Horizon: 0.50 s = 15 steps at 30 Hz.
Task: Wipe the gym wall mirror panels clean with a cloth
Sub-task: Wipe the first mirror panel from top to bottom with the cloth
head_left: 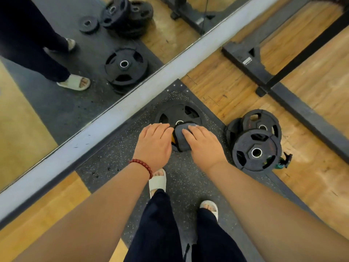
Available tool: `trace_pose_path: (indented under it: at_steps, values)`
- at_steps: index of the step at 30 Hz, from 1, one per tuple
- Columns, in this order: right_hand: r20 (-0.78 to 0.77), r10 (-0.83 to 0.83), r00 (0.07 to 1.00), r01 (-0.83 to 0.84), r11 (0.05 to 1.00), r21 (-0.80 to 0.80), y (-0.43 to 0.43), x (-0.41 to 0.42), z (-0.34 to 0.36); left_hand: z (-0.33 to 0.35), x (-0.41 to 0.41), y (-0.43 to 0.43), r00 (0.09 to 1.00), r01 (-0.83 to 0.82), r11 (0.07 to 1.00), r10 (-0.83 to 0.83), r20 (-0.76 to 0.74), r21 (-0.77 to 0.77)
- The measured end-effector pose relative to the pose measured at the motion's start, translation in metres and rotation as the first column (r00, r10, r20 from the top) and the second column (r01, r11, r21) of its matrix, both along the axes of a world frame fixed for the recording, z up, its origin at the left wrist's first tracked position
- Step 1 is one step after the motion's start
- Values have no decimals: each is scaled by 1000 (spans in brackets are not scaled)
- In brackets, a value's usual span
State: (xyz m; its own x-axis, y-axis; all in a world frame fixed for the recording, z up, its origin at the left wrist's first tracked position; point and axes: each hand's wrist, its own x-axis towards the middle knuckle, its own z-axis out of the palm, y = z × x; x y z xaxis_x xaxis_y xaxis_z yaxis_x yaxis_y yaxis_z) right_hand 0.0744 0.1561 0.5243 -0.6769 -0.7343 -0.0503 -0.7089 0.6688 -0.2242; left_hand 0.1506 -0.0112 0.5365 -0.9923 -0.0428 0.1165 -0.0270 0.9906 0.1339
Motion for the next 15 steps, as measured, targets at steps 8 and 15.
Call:
trace_pose_path:
  at_steps: [8, 15]
  values:
    - [-45, 194, 980, -195, 981, 1, 21, 37, 53, 54, 92, 35, 964, -263, 964, 264, -22, 21]
    - [-86, 450, 889, -454, 890, -41, 33, 87, 76, 82, 161, 78, 875, -478, 878, 479, -62, 36]
